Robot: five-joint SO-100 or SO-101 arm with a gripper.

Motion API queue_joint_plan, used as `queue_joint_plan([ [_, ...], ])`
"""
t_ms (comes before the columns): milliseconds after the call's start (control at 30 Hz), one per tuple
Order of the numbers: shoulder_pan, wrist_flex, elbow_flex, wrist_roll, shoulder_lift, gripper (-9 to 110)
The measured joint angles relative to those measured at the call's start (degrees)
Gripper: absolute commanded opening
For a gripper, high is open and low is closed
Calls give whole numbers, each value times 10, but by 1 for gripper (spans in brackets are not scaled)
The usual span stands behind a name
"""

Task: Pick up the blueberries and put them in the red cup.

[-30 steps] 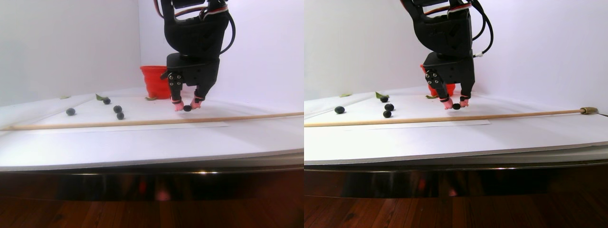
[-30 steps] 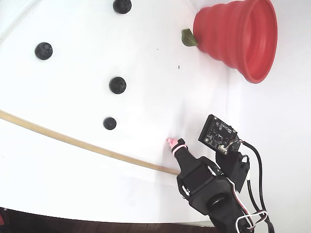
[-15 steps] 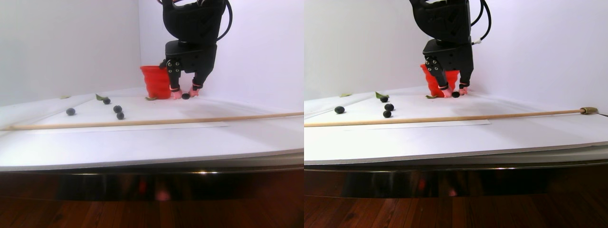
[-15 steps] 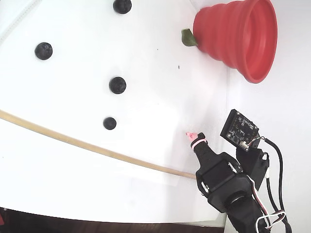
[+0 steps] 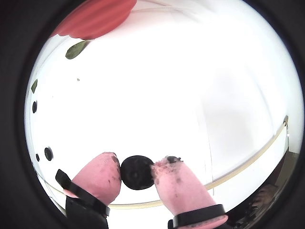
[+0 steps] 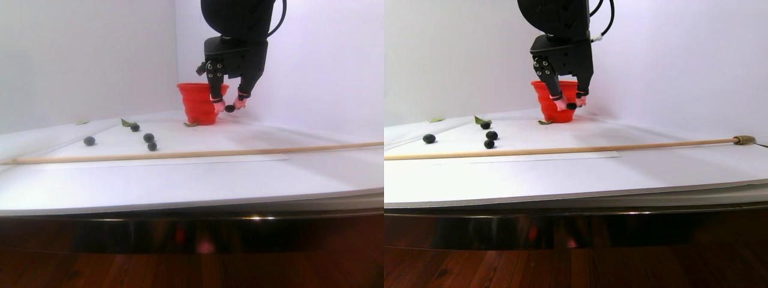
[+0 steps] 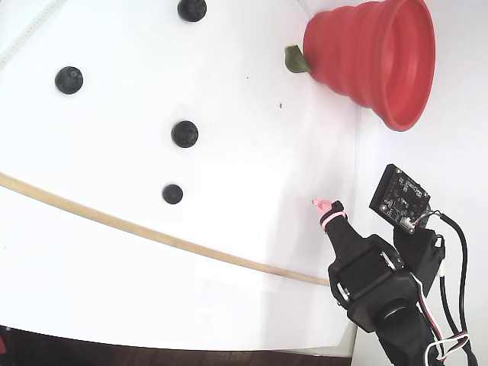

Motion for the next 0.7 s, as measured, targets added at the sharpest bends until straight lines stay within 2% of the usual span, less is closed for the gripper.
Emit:
queue_joint_plan([
  [700, -12, 24, 0, -4, 44, 13],
])
